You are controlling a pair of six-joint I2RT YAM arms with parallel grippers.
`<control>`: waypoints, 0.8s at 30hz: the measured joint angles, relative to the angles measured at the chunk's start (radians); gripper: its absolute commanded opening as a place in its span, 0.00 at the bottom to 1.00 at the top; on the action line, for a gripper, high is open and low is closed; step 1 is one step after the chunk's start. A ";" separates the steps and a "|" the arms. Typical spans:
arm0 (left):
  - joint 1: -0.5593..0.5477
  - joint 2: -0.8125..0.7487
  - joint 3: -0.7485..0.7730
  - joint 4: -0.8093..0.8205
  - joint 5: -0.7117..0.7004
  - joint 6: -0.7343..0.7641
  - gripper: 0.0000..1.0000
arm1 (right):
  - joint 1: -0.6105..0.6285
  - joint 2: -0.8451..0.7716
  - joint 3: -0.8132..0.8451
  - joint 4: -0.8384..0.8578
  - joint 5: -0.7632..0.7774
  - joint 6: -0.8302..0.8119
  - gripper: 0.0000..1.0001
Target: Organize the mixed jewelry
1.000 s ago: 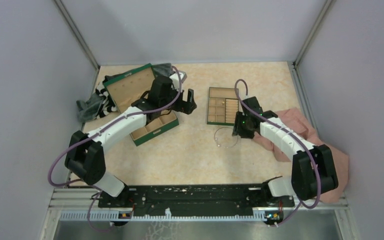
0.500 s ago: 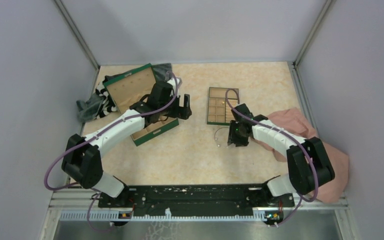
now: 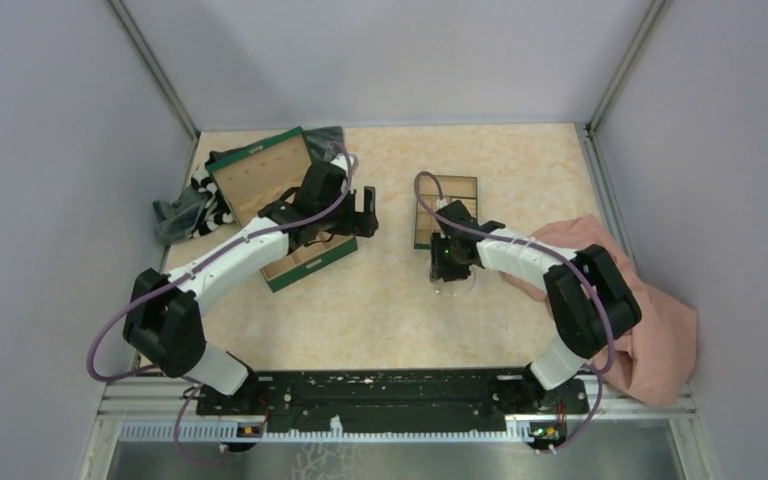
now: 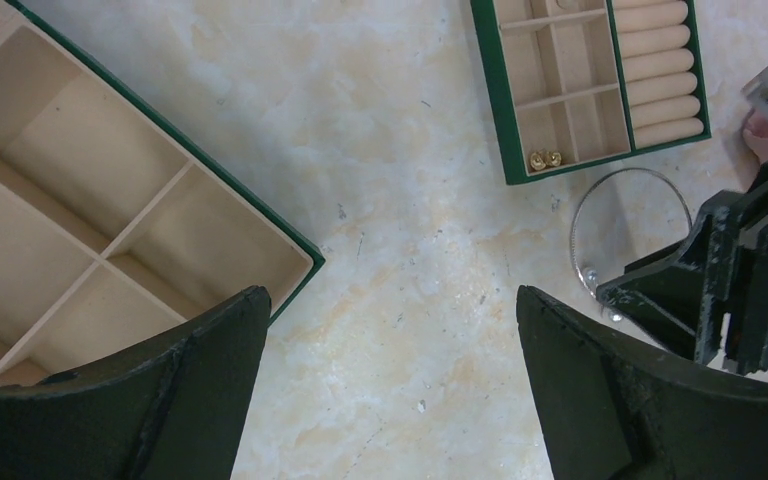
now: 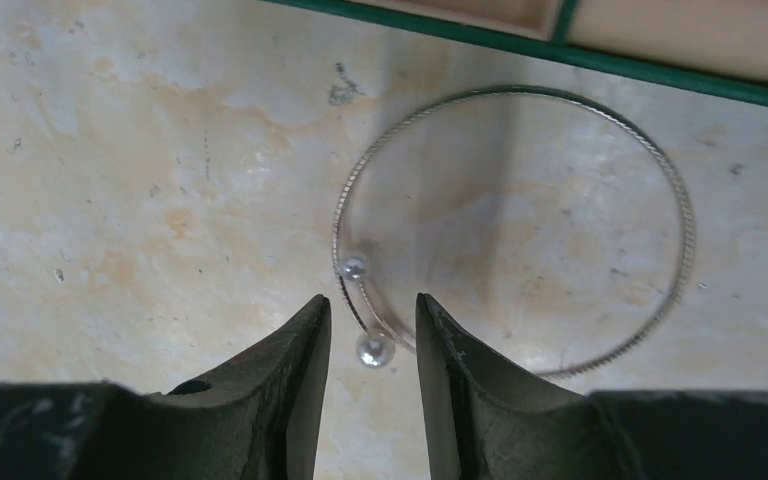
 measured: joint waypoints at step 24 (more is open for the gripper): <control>-0.145 0.312 0.222 -0.116 0.148 -0.065 0.88 | -0.066 -0.220 -0.061 -0.139 0.011 0.064 0.37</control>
